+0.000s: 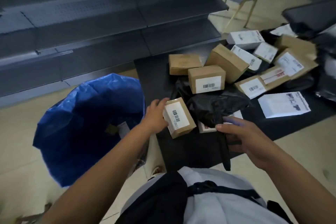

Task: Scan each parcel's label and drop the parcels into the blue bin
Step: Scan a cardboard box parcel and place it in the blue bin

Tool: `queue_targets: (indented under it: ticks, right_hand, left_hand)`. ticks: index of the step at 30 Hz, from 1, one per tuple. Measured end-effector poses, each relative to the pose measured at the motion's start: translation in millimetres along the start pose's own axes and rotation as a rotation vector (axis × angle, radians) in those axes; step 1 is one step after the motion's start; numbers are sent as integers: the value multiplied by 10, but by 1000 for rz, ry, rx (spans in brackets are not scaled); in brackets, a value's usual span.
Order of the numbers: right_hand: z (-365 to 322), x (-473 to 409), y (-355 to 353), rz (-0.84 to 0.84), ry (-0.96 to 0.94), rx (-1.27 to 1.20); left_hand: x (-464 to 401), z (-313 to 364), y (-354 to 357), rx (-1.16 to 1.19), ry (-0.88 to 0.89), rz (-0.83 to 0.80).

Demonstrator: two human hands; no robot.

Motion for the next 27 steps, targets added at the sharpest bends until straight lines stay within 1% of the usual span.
queue_targets:
  ticks: [1,3,6,8,10,12,15,17,19,22,26,27]
  right_hand:
    - [34,9,-70,0,-2,-15]
    - [81,37,-190,-9,-6,-28]
    - [95,40,-382,-32,-25,-19]
    - [106,4,-536,-51,-27,-14]
    - [130,-45,-677,-74,-21,6]
    - [144,-84,-827,-103,-15,18]
    - [172,-128,-1053,-147,-12,23]
    - [211,-169,-1187,-186,-9,21]
    - [253,-214,-1310,-224,-7,28]
    - [310,-276,-1454,-286,9,30]
    - [381,-377,-1527,-355,28,69]
    - [395,-397,-1515,-377,34,84]
  left_hand:
    - [-89,67,-27,-126,24,-76]
    - [-235,203,-45,-307,51,-202]
    - [-380,377,1,-591,104,-289]
    - [-419,482,69,-778,146,-308]
    - [-418,551,141,-907,171,-307]
    - [-403,581,172,-955,150,-272]
    - [-285,600,151,-912,61,-188]
    - [-125,584,155,-790,-24,-126]
    - [106,545,192,-541,-154,-7]
    - [570,549,427,-15,-364,266]
    - [1057,558,1208,843,-656,554]
    - [1129,561,1406,997,-699,622]
Point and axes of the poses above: each hand's wrist, its own x-axis away from the middle knuckle, its own y-axis out of the palm, z = x × y, the point moved 4 cm from there along -x, towards the middle knuckle, and after that the axes turned 6 degrees about y, right-handed, at the moved point
